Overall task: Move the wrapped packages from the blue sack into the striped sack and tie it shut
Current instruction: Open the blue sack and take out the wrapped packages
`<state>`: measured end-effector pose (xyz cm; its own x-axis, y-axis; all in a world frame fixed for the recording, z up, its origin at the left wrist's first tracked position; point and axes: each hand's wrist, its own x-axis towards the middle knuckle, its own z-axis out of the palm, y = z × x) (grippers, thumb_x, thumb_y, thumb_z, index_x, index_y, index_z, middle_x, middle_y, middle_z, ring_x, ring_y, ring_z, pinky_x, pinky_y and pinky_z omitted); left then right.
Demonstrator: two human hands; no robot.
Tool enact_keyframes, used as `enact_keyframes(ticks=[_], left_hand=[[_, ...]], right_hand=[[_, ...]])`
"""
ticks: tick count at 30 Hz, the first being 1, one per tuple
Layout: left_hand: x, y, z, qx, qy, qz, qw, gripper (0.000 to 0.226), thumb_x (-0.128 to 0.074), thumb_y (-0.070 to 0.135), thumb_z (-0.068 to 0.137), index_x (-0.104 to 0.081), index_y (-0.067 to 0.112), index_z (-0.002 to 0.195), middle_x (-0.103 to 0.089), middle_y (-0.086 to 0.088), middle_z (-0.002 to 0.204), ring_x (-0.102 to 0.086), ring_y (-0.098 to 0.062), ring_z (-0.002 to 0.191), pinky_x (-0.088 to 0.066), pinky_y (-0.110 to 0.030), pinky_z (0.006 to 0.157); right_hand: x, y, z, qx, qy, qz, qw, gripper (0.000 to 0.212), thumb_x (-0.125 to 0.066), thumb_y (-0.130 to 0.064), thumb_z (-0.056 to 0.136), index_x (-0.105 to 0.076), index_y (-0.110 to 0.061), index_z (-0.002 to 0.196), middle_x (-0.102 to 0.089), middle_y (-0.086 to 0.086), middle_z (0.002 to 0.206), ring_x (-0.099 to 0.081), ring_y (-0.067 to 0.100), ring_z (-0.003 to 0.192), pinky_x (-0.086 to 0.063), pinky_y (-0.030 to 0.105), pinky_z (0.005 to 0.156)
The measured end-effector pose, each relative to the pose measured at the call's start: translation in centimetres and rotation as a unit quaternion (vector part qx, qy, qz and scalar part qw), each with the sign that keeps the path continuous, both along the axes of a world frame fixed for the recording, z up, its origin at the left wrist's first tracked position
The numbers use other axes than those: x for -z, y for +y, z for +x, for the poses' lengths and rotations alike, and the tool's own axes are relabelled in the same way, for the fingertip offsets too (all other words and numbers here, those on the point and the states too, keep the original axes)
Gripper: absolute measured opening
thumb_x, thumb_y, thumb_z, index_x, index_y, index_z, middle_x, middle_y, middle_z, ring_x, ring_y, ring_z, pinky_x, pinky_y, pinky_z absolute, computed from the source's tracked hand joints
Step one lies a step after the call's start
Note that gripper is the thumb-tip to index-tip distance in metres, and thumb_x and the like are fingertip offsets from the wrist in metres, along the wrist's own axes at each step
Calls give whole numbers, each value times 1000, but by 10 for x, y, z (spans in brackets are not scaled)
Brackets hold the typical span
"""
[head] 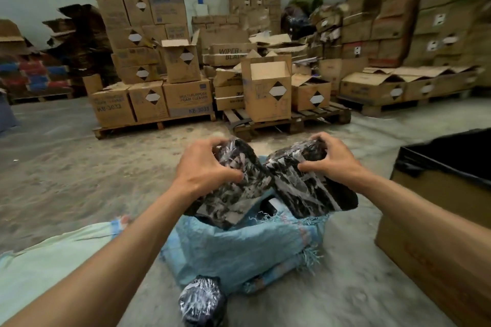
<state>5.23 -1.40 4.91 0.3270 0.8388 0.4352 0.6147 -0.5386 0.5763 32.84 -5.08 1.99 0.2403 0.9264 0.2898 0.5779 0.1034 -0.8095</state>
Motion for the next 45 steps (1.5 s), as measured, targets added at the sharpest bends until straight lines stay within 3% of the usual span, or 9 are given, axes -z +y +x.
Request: enact_keyframes(ticks=[6,10,14,16,20,26,34,39,45], left_hand=[[25,-43,33,22,123,13,992,71,-81,37,45,-55,38,112,-67,9,94,-64,-15,85,-58,-38,73],[65,-75,63,20,255,50,965,65,-76,40,54,-45,34,111,-59,8,101,-60,-23,90,-52,-39,67],[121,-106,85,23,288,59,956,56,-70,52,64,-42,32,108,-53,5,98,-59,-27,92,-44,-37,65],[152,-120,91,14,315,61,947,55,-71,43,66,-41,33,110,-50,5,102,-57,-27,95,-38,-36,67],[203,-140,92,-1,360,80,930,73,-73,28,54,-39,32,118,-48,4,108,-53,-26,96,-41,-38,72],[257,-155,79,-13,361,80,929,79,-73,18,30,-51,32,105,-52,5,96,-55,-23,84,-47,-35,64],[307,-166,57,14,382,-27,924,82,-77,39,31,-54,34,109,-52,6,102,-50,-20,89,-32,-35,77],[326,-165,41,26,392,-28,919,75,-80,52,47,-51,34,113,-49,5,105,-49,-19,94,-32,-36,81],[332,-158,29,53,418,-25,907,82,-51,88,59,-46,34,119,-46,5,109,-45,-16,102,-28,-32,84]], right_hand=[[26,-47,22,-51,-160,-70,983,61,-92,-28,57,-58,-23,109,-64,-5,103,-62,13,96,-53,33,86],[86,-70,27,-105,-280,-86,950,59,-84,-33,54,-48,-28,101,-63,-5,94,-61,19,85,-52,41,75],[145,-94,36,-132,-345,-79,926,55,-71,-49,57,-40,-25,96,-59,-10,89,-57,22,82,-48,39,66],[172,-101,35,-153,-374,-61,913,52,-59,-60,59,-40,-27,94,-60,-10,91,-57,21,84,-47,39,65],[212,-110,35,-188,-383,45,903,37,-59,-46,66,-30,-33,84,-54,-7,79,-56,23,76,-42,35,56],[262,-119,20,-170,-474,100,858,50,-74,-34,47,-46,-25,88,-54,-6,82,-53,22,77,-38,36,60],[309,-140,-15,-141,-479,151,853,29,-62,-14,63,-45,-21,87,-50,3,82,-47,26,74,-36,39,62],[330,-152,-31,-157,-465,98,866,48,-73,-13,53,-43,-22,89,-48,0,84,-43,24,76,-28,39,65],[331,-160,-43,-202,-427,17,881,52,-80,-27,52,-46,-24,91,-50,-5,86,-40,18,78,-31,33,67]])
